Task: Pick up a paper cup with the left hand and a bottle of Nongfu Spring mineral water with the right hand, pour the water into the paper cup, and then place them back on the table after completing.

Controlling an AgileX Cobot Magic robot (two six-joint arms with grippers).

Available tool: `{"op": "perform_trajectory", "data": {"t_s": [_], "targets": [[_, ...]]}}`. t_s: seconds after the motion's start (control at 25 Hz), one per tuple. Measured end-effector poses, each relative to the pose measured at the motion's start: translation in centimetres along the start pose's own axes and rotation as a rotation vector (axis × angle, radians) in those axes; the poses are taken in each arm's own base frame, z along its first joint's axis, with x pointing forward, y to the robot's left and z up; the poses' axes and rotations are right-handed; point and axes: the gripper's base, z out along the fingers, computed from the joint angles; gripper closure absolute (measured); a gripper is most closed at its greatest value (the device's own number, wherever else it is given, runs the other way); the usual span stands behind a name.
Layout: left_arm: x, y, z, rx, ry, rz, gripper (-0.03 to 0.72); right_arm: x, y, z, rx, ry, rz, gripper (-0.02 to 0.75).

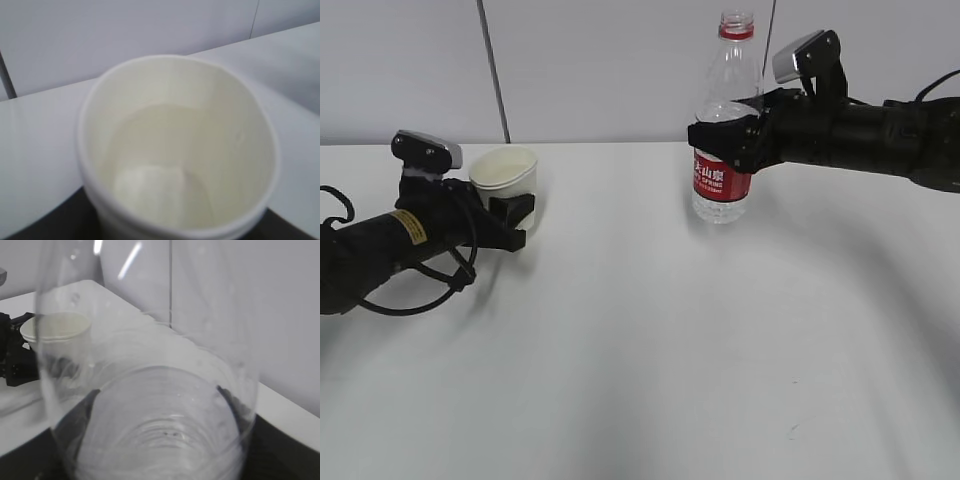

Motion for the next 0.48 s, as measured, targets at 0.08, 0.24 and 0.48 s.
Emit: {"op": "perform_trajectory", "data": {"t_s": [0.08,0.24,0.48], "targets": [[0.20,0.01,0.04,-0.001,0.003,0.002,0.326,-0.04,0.04,0.00,-0.004,-0.004,0.000,0.253],[0.63,0.04,0.13,-0.001,0.003,0.002,0.326,-0.07,0.06,0.00,-0.007,-0.008,0.000,0.253],[0.59,0.35,0.13,-0.035,-0.005,0.004,0.326,-0.08,0.07,0.00,-0.007,-0.008,-0.002,0.253]]}}
